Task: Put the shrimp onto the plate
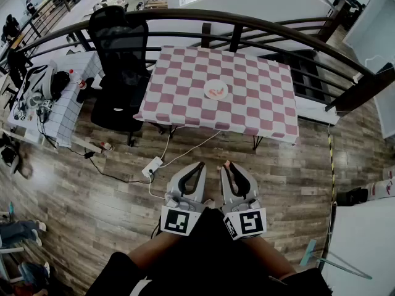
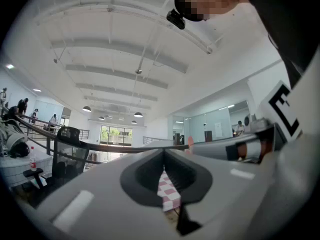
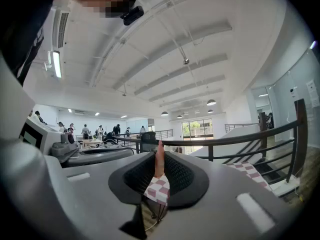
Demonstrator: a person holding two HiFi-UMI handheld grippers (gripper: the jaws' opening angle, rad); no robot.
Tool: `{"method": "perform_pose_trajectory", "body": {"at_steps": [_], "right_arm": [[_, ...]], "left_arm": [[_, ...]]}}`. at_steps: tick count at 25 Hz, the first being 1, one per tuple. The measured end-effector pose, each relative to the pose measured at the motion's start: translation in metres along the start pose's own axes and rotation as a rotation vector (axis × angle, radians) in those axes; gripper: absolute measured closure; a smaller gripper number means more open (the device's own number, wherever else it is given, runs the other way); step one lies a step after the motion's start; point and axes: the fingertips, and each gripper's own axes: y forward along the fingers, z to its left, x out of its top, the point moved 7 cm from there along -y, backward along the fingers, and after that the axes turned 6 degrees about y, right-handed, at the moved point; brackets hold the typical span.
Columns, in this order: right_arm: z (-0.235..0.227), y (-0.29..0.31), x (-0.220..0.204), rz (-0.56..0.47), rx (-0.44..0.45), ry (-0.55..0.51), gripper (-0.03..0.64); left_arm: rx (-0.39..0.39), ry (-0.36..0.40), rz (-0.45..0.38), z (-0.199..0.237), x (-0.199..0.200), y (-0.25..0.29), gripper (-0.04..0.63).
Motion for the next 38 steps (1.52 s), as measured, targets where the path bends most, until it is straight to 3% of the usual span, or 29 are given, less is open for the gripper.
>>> {"method": "perform_pose_trajectory", "body": {"at_steps": [6,12,23,28,38], "right_arm": [[-0.037,-0.041,0.002,-0.022,-0.008,0.025,0.555],[-0.051,-0.055,-0.004,-0.028,-0.064,0.08,0.555],[-0.092,-0.054,-0.011,-0.038,-0.113,0.094,0.555],[-0.115,-0.037,-0.004,-0.039,-0.138,0.076,0.555],[-0.135,0.028,0.004,0.024,-0.08,0.07,0.555]], "left_arm": [[0.036,-0.023,0.006,-0.043,0.0,0.003,0.589],[0.074,-0.018,0.046,-0.03,-0.008,-0.002,0.588],[0.028,0.029,0.032,-0.045,-0.015,0.034,0.588],[0.011,0.01,0.016,-0.042,-0.017,0.067,0.588],[0.048,-0.028,0.025,-0.006,-0.019,0.118,0.588]]}}
